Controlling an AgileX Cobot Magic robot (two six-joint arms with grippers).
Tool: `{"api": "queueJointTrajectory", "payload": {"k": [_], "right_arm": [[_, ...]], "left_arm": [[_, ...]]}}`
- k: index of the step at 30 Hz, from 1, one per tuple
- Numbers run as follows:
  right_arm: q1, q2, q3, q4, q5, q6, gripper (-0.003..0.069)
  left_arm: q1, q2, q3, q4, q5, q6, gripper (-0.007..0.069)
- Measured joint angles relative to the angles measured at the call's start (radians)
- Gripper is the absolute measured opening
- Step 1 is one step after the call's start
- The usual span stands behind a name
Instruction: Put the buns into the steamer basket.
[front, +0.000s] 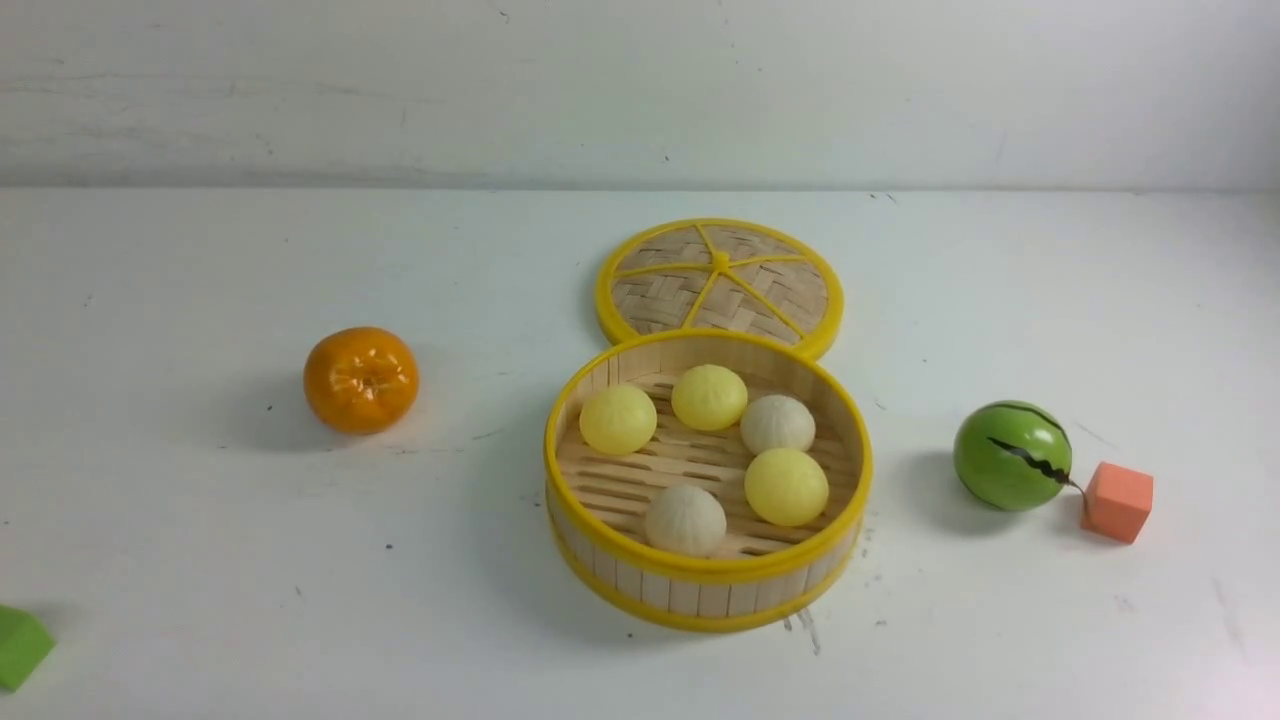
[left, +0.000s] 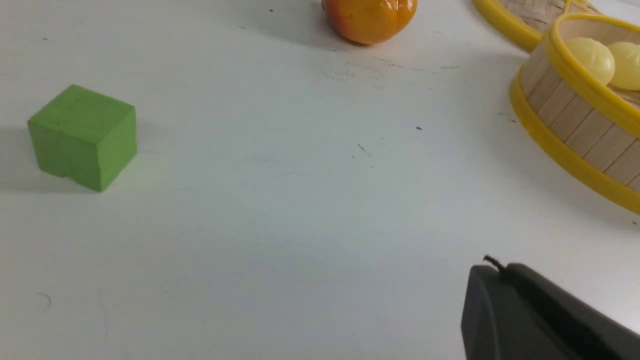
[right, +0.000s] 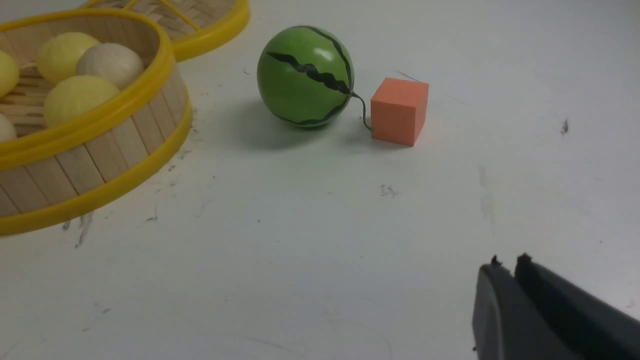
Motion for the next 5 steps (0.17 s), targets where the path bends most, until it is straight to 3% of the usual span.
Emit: {"api": "queueJointTrajectory", "payload": {"k": [5], "right_arm": [[0.0,0.0,0.0,0.0,0.0,0.001,0.0039]], "left_arm": [[0.0,0.0,0.0,0.0,0.0,0.0,-0.0013]]}}
